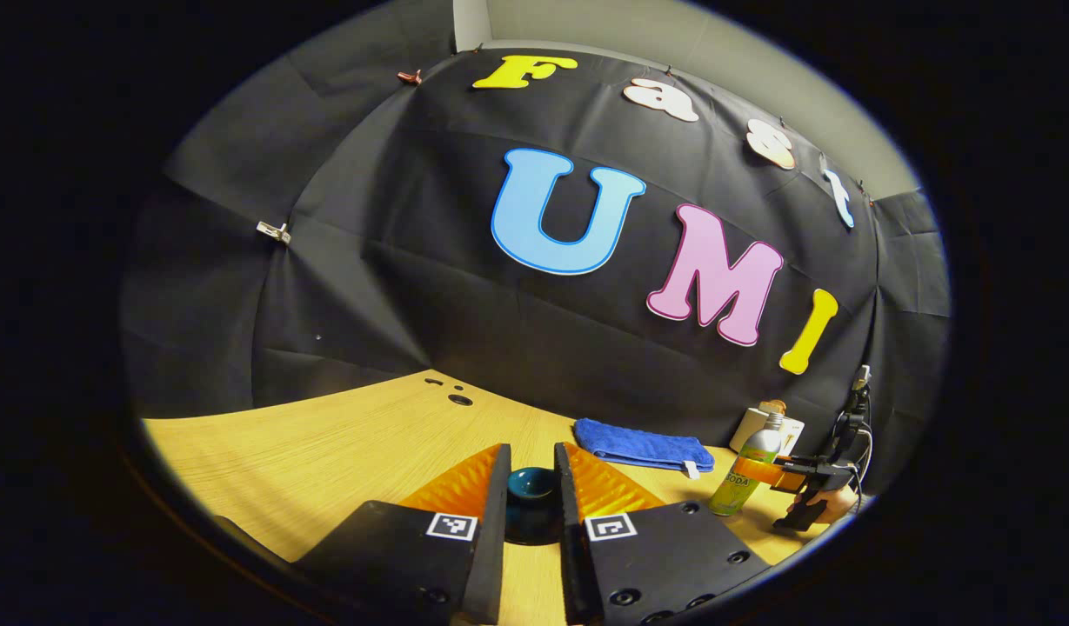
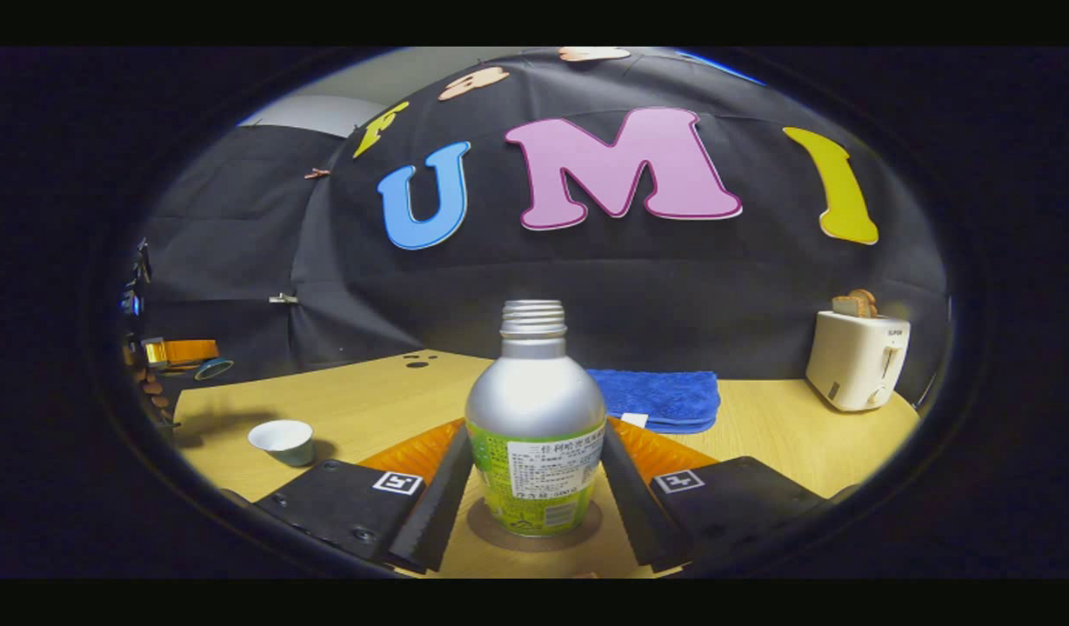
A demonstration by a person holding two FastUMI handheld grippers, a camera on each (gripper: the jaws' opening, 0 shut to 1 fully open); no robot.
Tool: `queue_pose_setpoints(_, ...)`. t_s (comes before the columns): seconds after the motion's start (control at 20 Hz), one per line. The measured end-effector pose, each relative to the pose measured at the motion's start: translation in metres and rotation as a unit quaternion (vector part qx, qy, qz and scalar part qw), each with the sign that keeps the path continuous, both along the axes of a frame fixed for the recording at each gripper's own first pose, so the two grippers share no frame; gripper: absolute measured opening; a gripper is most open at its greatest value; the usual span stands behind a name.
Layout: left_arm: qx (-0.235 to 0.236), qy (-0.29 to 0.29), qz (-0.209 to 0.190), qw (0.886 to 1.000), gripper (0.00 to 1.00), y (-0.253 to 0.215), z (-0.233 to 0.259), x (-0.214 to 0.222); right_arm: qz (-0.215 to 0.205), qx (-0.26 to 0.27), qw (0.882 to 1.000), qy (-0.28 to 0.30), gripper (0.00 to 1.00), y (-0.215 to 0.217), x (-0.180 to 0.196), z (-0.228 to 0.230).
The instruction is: Open the teacup lid with one hand, grasp the water bottle and pour water into the teacup with the other hand; after pouring, place the water bottle on the coaster and then close the teacup lid.
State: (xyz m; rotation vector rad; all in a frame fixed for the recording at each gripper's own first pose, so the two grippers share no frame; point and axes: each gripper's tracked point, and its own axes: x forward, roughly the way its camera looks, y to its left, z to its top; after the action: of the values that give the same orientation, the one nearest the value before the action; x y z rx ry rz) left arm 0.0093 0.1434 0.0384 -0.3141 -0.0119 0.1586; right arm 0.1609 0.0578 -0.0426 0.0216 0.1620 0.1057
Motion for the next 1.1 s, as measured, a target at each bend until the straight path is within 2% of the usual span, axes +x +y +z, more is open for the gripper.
queue_pose_setpoints(0.4, 0.000, -0.001, -0.007, 1.000, 0.31, -0.006, 0.001, 0.001, 0.003, -0.026, 1.000, 0.013, 0.85, 0.000, -0.013, -0.011)
queue_pose_setpoints(0.55, -0.004, 0.000, -0.013, 1.000, 0.31, -0.013, 0.000, 0.002, -0.002, -0.023, 1.000, 0.016, 0.88, 0.000, -0.018, -0.012)
queue_pose_setpoints(0.6, -0.004, -0.001, -0.016, 1.000, 0.31, -0.015, 0.002, 0.002, -0.005, -0.023, 1.000, 0.019, 0.93, -0.001, -0.022, -0.013)
queue_pose_setpoints(0.9, 0.016, -0.003, -0.036, 0.999, 0.31, -0.042, 0.003, 0.007, -0.024, -0.014, 0.999, 0.019, 0.96, -0.004, -0.064, -0.007)
queue_pose_setpoints(0.95, 0.018, -0.001, -0.040, 0.999, 0.31, -0.048, 0.000, 0.009, -0.029, -0.009, 0.999, 0.016, 0.94, -0.004, -0.073, -0.005)
queue_pose_setpoints(1.0, 0.020, 0.003, -0.043, 0.999, 0.31, -0.053, -0.003, 0.011, -0.033, -0.004, 0.999, 0.013, 0.96, -0.002, -0.082, -0.005)
queue_pose_setpoints(1.05, 0.023, 0.008, -0.048, 0.999, 0.31, -0.059, -0.006, 0.013, -0.031, 0.000, 0.999, 0.008, 0.93, 0.004, -0.092, -0.004)
queue_pose_setpoints(1.1, 0.026, 0.012, -0.053, 0.998, 0.31, -0.065, -0.008, 0.014, -0.025, 0.000, 1.000, 0.001, 0.96, 0.011, -0.101, -0.002)
